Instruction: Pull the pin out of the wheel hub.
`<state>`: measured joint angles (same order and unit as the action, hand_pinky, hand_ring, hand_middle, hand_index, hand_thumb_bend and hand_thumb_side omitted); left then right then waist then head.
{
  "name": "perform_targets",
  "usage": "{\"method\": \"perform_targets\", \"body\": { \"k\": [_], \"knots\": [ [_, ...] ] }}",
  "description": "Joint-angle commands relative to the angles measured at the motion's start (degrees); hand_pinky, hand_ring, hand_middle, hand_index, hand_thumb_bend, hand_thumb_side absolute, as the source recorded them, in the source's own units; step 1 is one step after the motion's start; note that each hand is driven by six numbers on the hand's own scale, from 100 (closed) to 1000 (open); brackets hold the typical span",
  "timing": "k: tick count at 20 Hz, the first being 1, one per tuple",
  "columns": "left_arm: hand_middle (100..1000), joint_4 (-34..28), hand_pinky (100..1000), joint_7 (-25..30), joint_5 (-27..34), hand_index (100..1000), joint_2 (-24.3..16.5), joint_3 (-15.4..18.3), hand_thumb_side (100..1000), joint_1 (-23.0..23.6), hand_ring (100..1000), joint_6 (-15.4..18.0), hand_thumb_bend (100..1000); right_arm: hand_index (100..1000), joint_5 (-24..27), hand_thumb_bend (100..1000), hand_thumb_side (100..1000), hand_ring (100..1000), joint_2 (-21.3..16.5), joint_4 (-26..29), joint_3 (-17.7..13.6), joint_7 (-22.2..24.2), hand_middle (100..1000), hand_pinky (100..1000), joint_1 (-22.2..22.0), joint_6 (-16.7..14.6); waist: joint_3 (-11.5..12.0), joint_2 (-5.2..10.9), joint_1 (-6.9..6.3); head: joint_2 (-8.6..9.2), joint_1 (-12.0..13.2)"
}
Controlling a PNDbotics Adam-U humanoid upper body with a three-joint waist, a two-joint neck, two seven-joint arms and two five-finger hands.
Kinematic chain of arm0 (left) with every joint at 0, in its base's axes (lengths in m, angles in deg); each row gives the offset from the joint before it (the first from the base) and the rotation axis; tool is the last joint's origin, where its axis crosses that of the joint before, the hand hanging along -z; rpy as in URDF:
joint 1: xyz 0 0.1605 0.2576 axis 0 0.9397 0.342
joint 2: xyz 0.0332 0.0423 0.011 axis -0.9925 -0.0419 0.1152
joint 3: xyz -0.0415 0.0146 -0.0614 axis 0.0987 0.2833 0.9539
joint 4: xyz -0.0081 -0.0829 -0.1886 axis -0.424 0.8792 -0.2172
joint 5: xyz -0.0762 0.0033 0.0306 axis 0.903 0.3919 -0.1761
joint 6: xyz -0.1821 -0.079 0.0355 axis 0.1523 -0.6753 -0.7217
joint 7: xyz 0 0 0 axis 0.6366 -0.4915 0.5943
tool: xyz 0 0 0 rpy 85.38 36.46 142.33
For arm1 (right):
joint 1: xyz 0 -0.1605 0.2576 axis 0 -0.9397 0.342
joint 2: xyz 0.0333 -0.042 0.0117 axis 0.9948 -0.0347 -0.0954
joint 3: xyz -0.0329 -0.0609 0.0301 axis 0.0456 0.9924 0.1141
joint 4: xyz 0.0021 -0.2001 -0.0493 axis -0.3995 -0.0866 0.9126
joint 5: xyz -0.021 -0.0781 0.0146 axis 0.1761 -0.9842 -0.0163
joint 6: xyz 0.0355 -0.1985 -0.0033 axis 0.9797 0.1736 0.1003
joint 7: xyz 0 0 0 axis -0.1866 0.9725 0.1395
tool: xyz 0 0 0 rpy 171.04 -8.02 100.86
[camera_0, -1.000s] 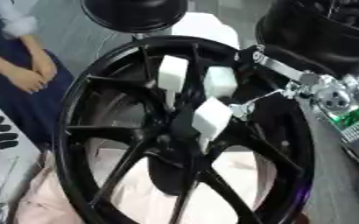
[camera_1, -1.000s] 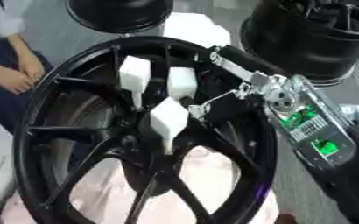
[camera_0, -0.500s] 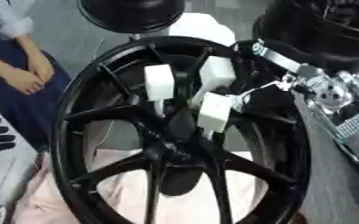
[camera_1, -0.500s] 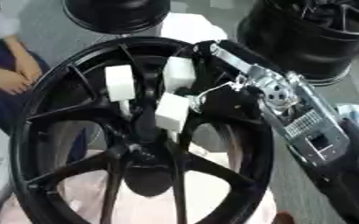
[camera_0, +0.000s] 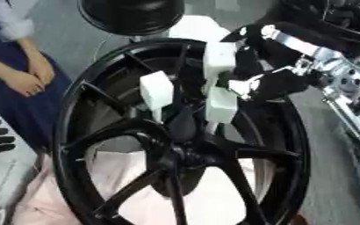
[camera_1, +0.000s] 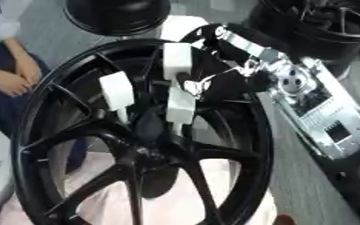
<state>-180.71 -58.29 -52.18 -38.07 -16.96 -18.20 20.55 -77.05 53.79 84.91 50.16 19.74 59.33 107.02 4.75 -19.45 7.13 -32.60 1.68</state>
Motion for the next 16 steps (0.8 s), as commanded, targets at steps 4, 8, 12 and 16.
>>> {"method": "perform_targets", "body": {
  "k": [4,8,12,16],
  "knots": [
    [552,-0.4,585,-0.4,-0.1,708,-1.0,0.4,885,-0.2,563,0.0,100,331,2.2,152,100,690,-5.2,3.1,-8.9,-5.2,181,679,1.1,1.5,-0.3,1.69,-0.92,0.65,0.3],
    [552,-0.3,585,-0.7,-0.1,708,-1.0,0.6,885,0.0,563,0.0,100,334,5.1,138,100,689,-9.0,3.5,-15.1,-9.0,185,677,-1.3,1.3,-0.6,1.72,-0.98,0.51,0.7],
    [552,-0.3,585,-1.0,-0.1,708,-1.1,0.9,886,0.0,563,0.0,100,336,6.8,129,100,689,-14.6,2.9,-21.4,-12.9,188,676,-6.5,1.0,-1.0,1.59,-0.99,1.04,1.3],
    [552,-0.4,586,-1.3,-0.1,709,-1.1,1.3,885,0.0,564,0.1,100,338,8.3,127,100,690,-20.4,0.3,-27.7,-16.8,191,676,-12.8,1.2,-1.7,1.21,-1.18,1.79,2.0]
  ]
}}
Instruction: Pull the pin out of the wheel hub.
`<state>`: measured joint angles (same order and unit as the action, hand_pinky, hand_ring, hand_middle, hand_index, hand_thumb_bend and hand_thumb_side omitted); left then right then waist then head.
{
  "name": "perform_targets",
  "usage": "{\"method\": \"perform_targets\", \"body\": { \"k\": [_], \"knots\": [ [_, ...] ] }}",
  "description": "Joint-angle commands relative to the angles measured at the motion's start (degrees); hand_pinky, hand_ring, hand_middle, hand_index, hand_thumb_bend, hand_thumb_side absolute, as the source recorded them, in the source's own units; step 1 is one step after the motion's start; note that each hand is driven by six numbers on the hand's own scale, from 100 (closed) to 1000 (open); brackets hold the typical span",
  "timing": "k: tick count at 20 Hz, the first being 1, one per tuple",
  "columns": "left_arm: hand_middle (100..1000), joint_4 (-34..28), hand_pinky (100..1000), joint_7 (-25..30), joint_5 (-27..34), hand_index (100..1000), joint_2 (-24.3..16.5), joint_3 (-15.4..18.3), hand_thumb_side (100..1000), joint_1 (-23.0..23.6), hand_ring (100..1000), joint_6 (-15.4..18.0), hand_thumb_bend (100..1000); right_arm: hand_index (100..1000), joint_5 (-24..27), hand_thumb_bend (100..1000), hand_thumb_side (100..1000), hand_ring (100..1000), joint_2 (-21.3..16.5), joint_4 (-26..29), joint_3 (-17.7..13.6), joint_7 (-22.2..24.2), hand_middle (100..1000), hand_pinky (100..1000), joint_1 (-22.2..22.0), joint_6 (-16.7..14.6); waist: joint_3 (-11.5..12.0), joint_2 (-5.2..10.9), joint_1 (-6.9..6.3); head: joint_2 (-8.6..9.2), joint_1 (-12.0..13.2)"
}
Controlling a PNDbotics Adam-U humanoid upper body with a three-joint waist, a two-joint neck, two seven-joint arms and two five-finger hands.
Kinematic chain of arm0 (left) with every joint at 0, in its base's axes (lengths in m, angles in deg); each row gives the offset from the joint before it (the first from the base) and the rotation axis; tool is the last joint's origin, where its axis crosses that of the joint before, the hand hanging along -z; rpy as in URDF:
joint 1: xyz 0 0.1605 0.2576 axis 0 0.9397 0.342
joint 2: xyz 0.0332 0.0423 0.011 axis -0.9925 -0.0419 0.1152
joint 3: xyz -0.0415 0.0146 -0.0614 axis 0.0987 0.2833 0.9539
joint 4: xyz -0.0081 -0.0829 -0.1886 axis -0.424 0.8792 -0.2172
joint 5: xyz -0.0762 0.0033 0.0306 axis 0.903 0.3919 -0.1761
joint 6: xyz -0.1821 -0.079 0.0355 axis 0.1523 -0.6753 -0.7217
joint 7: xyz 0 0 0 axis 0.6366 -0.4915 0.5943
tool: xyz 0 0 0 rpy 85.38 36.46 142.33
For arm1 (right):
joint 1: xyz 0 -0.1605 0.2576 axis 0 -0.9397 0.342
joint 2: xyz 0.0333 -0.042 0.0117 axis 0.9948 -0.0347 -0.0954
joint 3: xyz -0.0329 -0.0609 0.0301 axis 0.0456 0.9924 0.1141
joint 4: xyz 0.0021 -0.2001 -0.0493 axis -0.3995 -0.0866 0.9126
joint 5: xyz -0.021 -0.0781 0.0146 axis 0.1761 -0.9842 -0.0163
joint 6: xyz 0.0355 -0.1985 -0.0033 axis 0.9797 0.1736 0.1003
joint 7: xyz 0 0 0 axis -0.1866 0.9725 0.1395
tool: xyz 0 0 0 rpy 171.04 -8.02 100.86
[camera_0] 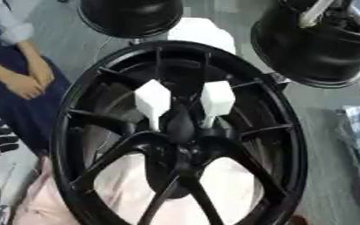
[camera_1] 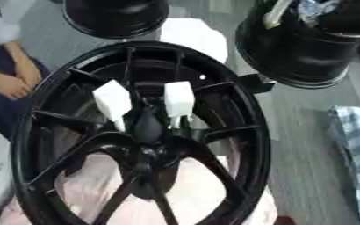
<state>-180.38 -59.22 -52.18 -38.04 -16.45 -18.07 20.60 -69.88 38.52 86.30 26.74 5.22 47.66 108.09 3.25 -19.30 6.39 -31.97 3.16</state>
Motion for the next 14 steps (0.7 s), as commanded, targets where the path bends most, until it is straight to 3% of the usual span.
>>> {"method": "perform_targets", "body": {
  "k": [1,5,8,11,12,13,14],
  "knots": [
    [552,-0.8,586,-0.5,-0.1,709,-1.1,0.9,885,-0.1,564,0.0,100,338,1.3,128,100,690,-5.9,-2.0,-5.9,-3.3,191,676,-2.7,-0.1,-0.3,1.00,-0.47,1.29,0.5],
    [552,-0.8,586,-0.5,-0.1,709,-1.1,0.9,885,-0.3,564,0.0,100,338,2.6,130,100,691,-7.2,-4.1,-11.5,-7.1,191,675,-8.9,-0.8,-0.3,0.84,-0.48,1.72,0.3],
    [552,-0.8,586,-0.3,-0.1,708,-1.1,0.7,886,-0.4,564,0.0,100,357,4.5,147,100,695,-7.4,-2.8,-12.9,-10.0,219,679,-13.0,-1.9,0.1,0.87,-0.47,1.80,0.0],
    [552,-0.7,586,-1.5,0.2,708,-0.8,2.0,887,-0.5,564,0.2,100,375,3.3,147,100,711,-4.6,-5.3,-16.0,-12.8,246,685,-16.9,-0.3,-2.0,0.04,-1.18,3.10,1.8],
    [552,-0.7,586,-1.7,0.2,708,-0.8,2.0,885,-0.4,564,0.2,100,400,2.5,101,100,725,-3.3,-6.6,-17.4,-13.6,274,690,-18.3,0.5,-2.2,0.04,-1.18,3.14,1.8],
    [552,-0.7,586,-1.7,0.3,708,-0.8,2.0,886,-0.5,564,0.2,100,554,1.7,252,100,796,-2.0,-8.0,-18.8,-14.5,452,722,-19.7,1.4,-2.1,0.08,-1.14,3.12,1.6],
    [552,-0.7,586,-1.6,0.2,708,-0.8,1.8,886,-0.5,564,0.2,100,614,0.8,291,164,822,-1.1,-9.5,-20.0,-15.4,516,737,-21.2,2.2,-1.8,0.13,-1.11,3.06,1.4]
  ]
}}
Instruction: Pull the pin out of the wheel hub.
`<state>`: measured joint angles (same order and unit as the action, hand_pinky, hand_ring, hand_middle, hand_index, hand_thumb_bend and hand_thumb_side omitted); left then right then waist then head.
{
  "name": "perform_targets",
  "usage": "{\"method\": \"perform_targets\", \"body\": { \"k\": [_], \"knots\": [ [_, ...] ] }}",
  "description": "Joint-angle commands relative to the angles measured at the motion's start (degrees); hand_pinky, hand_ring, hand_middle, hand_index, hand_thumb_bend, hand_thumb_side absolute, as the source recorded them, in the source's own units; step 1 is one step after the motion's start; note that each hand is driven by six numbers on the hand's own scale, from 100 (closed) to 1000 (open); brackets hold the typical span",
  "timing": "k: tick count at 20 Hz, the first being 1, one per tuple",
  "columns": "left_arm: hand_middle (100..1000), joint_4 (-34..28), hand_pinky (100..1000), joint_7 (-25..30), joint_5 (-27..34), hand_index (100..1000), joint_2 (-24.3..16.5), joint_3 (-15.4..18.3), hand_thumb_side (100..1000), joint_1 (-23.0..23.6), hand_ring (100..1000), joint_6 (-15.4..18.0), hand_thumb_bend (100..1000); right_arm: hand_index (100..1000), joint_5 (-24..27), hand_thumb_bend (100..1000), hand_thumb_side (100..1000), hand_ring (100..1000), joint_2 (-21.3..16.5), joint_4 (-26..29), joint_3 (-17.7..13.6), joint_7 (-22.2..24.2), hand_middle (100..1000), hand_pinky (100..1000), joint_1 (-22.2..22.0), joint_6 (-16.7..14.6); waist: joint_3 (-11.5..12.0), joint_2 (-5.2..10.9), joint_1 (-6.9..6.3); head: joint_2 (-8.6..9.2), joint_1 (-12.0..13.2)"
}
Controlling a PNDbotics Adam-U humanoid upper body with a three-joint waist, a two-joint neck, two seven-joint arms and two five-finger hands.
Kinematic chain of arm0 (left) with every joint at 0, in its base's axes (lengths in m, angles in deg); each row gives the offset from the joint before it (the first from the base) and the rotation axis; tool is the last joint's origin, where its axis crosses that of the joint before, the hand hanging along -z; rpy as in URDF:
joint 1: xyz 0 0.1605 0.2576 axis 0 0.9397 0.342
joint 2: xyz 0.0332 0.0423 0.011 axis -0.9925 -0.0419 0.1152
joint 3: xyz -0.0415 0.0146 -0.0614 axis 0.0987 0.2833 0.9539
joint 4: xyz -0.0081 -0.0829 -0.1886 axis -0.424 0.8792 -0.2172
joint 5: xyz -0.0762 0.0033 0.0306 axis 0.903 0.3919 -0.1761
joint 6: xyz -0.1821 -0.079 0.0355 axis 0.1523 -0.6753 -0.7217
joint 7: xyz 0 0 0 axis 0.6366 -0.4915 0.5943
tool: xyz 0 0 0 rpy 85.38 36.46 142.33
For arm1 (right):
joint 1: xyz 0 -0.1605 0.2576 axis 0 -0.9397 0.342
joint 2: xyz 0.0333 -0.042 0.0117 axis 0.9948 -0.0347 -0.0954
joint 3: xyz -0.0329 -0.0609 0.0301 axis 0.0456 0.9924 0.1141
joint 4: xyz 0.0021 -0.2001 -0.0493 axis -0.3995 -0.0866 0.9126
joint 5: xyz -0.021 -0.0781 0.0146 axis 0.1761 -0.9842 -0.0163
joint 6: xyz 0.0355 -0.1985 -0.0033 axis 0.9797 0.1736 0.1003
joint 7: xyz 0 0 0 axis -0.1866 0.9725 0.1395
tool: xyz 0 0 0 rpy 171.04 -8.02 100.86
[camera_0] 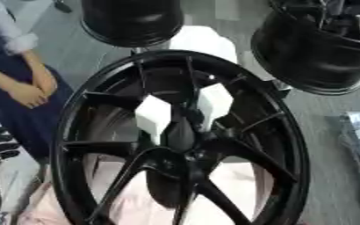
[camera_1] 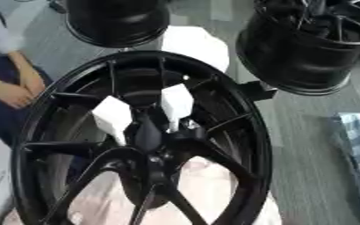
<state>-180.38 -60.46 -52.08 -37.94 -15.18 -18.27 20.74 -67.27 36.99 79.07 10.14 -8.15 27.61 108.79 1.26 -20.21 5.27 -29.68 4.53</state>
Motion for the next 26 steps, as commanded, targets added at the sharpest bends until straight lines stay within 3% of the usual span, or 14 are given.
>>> {"method": "perform_targets", "body": {
  "k": [1,3,4,5,6,8,11,15,16,19,26],
  "knots": [
    [552,-0.7,586,-0.3,0.1,708,-0.9,0.4,886,-0.4,564,0.0,100,717,-2.7,333,343,872,0.8,-3.7,-3.9,-3.0,651,757,-2.6,2.3,0.5,1.15,0.03,0.65,-0.5],
    [552,-0.6,586,0.0,0.2,708,-0.8,0.0,886,-0.5,564,0.0,100,790,-4.6,311,461,924,1.1,-5.9,-4.4,-4.9,750,780,-5.7,1.9,1.1,1.39,0.02,0.34,-1.3],
    [552,-0.5,586,0.2,0.2,709,-0.7,-0.1,886,-0.5,564,0.0,100,827,-5.6,205,570,952,1.5,-6.1,-4.8,-5.8,809,797,-7.2,1.2,1.4,1.50,0.01,0.20,-1.6],
    [552,-0.5,586,0.3,0.2,709,-0.6,-0.2,887,-0.6,564,-0.1,100,853,-6.5,100,793,974,1.9,-6.0,-5.2,-6.8,844,809,-8.5,0.6,1.5,1.59,0.00,0.09,-1.8],
    [552,-0.5,587,0.4,0.2,709,-0.6,-0.3,887,-0.6,564,-0.1,100,864,-7.3,100,898,985,2.4,-5.8,-5.6,-7.7,857,814,-9.3,0.3,1.6,1.66,0.00,0.03,-1.9],
    [553,-0.4,587,0.5,0.2,709,-0.6,-0.3,887,-0.6,564,0.0,100,865,-8.0,100,932,985,2.8,-5.3,-5.7,-9.7,857,814,-10.0,0.2,1.7,1.71,0.00,-0.06,-2.0],
    [552,-0.3,587,0.5,0.3,709,-0.5,-0.4,887,-0.6,564,0.0,100,863,-7.1,100,920,982,3.1,-4.3,-5.5,-12.5,854,812,-10.0,-0.2,1.8,1.78,0.01,-0.31,-2.2],
    [552,-0.3,587,0.6,0.3,709,-0.5,-0.4,888,-0.7,564,0.0,100,857,-5.1,100,811,975,3.0,-2.3,-4.4,-16.5,847,807,-9.4,-0.9,2.1,1.82,0.06,-0.48,-2.4],
    [552,-0.3,587,0.7,0.3,709,-0.5,-0.5,888,-0.7,564,0.0,100,840,-4.6,100,715,960,3.0,-1.7,-4.0,-17.6,824,797,-9.2,-1.0,2.1,1.84,0.07,-0.57,-2.4],
    [552,-0.3,587,0.7,0.3,709,-0.4,-0.5,888,-0.7,564,0.0,100,828,-2.5,100,667,949,3.2,0.2,-3.1,-20.4,807,790,-8.8,-1.3,2.2,1.86,0.08,-0.73,-2.4],
    [552,-0.3,587,0.8,0.3,709,-0.4,-0.6,888,-0.8,564,0.0,100,828,1.3,100,667,949,3.2,1.7,-0.7,-27.6,807,790,-9.1,-2.0,2.3,1.83,0.10,-0.75,-2.5]
  ]
}}
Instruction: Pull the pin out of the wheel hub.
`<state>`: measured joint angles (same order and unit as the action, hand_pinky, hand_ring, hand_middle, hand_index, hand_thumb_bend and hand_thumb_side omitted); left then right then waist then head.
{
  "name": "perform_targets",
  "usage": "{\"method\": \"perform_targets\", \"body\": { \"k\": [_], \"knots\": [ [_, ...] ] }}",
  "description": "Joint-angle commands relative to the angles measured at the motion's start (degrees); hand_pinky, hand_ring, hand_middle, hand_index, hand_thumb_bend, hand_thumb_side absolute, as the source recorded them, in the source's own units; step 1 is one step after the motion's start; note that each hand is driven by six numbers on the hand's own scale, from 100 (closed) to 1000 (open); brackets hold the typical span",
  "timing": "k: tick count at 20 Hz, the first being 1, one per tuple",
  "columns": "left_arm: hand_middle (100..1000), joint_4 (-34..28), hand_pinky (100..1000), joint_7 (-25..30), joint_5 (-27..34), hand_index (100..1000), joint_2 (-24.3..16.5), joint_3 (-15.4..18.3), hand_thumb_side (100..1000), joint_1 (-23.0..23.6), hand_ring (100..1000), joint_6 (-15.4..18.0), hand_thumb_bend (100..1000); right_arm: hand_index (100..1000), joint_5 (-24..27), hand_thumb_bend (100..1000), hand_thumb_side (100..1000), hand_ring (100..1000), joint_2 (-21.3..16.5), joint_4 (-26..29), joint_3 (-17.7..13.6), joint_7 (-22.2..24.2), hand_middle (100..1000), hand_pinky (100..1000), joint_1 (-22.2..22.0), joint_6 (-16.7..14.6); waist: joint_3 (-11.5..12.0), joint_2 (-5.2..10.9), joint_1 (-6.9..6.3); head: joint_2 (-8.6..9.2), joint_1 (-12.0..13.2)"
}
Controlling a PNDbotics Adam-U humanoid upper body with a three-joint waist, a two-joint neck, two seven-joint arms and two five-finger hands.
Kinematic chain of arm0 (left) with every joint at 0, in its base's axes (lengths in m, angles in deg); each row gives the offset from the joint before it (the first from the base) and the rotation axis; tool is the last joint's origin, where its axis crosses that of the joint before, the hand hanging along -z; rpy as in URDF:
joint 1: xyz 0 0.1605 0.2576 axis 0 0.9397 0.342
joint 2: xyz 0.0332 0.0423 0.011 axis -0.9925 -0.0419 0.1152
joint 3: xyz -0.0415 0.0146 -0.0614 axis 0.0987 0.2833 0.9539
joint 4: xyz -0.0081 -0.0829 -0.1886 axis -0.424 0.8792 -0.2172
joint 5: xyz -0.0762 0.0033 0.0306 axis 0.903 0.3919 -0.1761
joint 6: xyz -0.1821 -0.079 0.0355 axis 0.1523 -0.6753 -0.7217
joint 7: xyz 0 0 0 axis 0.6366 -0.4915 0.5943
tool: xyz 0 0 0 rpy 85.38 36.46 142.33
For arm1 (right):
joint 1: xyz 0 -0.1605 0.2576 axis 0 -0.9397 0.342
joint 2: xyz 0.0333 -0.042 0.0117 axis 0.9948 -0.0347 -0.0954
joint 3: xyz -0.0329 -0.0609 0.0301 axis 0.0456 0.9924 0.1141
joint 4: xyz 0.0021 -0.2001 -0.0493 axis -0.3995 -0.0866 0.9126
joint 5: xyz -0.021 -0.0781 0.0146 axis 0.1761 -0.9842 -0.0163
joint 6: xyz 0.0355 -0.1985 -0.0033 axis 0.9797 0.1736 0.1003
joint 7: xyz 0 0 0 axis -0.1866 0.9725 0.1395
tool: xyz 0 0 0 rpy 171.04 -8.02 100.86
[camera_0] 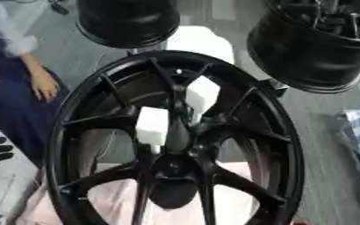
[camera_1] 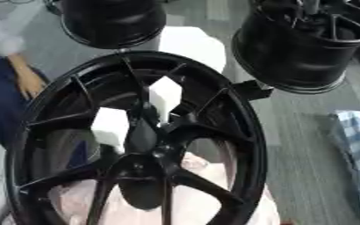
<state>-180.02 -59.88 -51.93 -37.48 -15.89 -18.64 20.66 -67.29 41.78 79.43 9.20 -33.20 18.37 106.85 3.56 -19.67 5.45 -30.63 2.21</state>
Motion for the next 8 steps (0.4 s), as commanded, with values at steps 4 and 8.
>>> {"method": "perform_targets", "body": {
  "k": [4,8],
  "knots": [
    [552,-0.4,587,1.1,0.2,708,-0.3,-1.1,886,-0.6,564,-0.1,100,663,1.7,100,390,816,0.3,3.7,3.1,-3.1,583,742,2.2,-1.5,2.0,2.40,-0.46,-1.96,-2.8],
    [552,-0.4,586,1.4,0.3,708,0.0,-1.1,885,-0.8,564,-0.1,100,653,2.3,100,404,804,4.9,9.6,7.9,0.4,569,734,8.1,-5.1,2.2,2.25,-0.75,-2.24,-3.0]
  ]
}}
